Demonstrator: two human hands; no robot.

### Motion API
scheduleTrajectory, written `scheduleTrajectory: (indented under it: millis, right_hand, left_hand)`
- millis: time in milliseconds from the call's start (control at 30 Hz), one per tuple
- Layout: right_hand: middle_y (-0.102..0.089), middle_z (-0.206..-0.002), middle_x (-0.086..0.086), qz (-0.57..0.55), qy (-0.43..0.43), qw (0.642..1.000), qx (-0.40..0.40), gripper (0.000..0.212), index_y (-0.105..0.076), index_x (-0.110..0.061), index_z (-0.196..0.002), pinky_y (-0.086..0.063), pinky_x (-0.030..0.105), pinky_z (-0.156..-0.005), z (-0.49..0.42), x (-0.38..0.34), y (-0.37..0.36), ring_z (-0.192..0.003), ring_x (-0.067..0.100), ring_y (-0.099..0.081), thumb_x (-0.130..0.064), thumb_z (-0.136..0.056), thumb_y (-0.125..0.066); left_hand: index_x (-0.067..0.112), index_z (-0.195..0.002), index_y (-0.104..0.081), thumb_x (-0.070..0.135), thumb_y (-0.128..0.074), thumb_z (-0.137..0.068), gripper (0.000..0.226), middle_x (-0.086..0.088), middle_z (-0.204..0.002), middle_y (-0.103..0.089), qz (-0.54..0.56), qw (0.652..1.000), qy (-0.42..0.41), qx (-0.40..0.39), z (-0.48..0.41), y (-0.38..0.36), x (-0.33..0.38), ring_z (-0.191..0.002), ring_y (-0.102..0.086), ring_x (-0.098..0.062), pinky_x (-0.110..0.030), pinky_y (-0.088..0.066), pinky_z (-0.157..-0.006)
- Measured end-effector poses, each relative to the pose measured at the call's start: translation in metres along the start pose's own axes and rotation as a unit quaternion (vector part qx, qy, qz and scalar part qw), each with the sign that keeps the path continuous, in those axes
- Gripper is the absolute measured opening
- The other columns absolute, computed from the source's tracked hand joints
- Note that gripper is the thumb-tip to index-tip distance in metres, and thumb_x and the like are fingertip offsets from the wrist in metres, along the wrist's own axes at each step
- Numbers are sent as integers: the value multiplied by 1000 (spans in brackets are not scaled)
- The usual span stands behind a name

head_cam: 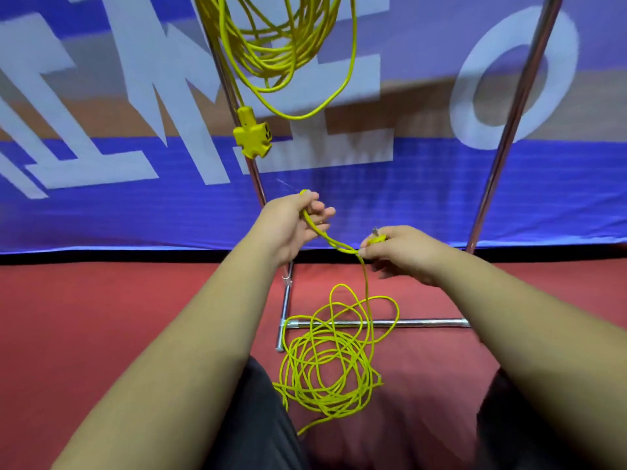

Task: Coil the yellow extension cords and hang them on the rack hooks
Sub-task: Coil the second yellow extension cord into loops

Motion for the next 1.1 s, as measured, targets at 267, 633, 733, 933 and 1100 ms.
scheduleTrajectory:
  millis: [267, 633, 733, 933, 1100]
  right_hand:
    - [-81, -105, 13, 72, -51, 981, -173, 26, -69, -4, -118, -62, 40, -77, 8, -9, -53, -88, 24, -78, -9, -93, -74]
    - [-81, -101, 11, -183, -128, 974, -45, 11, -63, -13, -100, -58, 34, -70, -11, -9, -22, -63, 13, -67, -22, -97, -59]
    - [-80, -94, 11, -337, -144, 931, -8, 13, -58, -14, -84, -57, 35, -74, -12, -7, -8, -69, 13, -66, -21, -94, -60]
    - [-79, -121, 7, -146, -155, 973, -89, 16, -65, -23, -91, -52, 38, -84, -7, -8, 0, -84, 20, -68, -39, -93, -63]
    - [-80, -111, 13, -101, -100, 985, -100, 21, -66, -15, -100, -57, 45, -99, -7, -10, 3, -96, 28, -72, -36, -98, -64]
  left_hand:
    - [19, -113, -69, 11, -60, -103, 15, 3, -97, -68, 88, 995, 30, 28, 11, 24, -37, -98, -68, -19, -46, -57, -94]
    - [23, -108, -78, 18, -69, -92, 19, 0, -111, -78, -433, 900, 21, -42, -13, 19, -43, -107, -70, -17, -33, -52, -98]
    - [32, -100, -76, 8, -54, -89, 34, -4, -108, -75, -520, 846, -26, -110, -17, 22, -50, -87, -62, -17, -34, -47, -81]
    - [27, -103, -57, 18, -54, -103, 10, 12, -91, -79, -464, 874, -145, 10, -28, 16, -42, -82, -74, -14, -40, -59, -81]
    - [31, -92, -75, 24, -74, -92, 6, 3, -70, -68, -480, 857, -182, -45, -20, 3, -39, -61, -61, -9, -24, -48, -58]
Point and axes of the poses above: each hand's wrist, its own z-axis away from the middle knuckle, its own y-axis out of the back of the hand, x = y × z, the point moved 3 cm from there along -z, towards the middle knuckle
